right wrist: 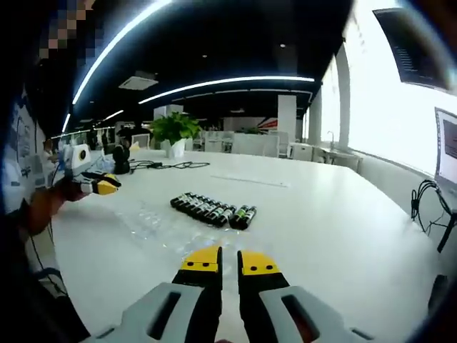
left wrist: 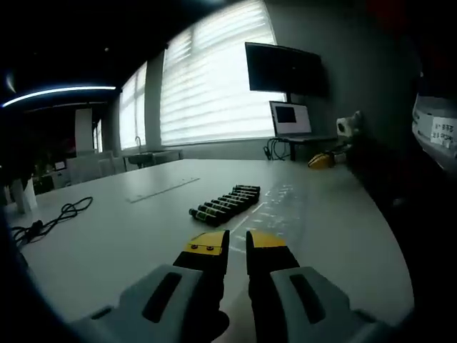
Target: Grip medicine bottles put into box
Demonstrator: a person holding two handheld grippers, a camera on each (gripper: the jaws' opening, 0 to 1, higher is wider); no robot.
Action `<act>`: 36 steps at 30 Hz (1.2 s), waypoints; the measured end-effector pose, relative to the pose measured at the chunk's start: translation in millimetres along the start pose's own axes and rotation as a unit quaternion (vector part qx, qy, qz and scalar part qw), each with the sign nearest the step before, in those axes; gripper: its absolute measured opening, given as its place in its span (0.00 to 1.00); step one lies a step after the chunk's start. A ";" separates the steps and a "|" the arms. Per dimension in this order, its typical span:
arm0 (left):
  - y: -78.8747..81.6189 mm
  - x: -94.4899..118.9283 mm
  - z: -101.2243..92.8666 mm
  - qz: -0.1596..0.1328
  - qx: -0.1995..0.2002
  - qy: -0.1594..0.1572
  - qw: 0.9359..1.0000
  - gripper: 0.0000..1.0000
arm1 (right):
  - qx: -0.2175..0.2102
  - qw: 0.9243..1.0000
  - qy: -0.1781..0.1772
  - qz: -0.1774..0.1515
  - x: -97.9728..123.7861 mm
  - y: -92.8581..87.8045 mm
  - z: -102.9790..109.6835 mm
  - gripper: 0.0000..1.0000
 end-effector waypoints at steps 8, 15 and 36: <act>-1.0 0.5 1.3 0.005 -0.009 0.005 1.000 0.04 | 0.022 1.000 -0.013 -0.016 -2.7 6.5 3.4 0.03; -2.2 0.0 1.5 0.007 -0.007 0.008 1.000 0.04 | 0.009 1.000 -0.023 -0.008 -1.7 3.2 -1.1 0.03; 0.6 0.8 1.7 0.002 -0.008 0.009 1.000 0.05 | 0.024 0.999 -0.029 -0.005 -10.1 28.5 -5.6 0.04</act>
Point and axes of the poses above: the point that each gripper's makers call its tool centre point, and the gripper's own axes: x roughly backward along the fingers, z roughly to its left, y roughly out of its top, the point moved 4 cm from there along x, roughly backward along the fingers
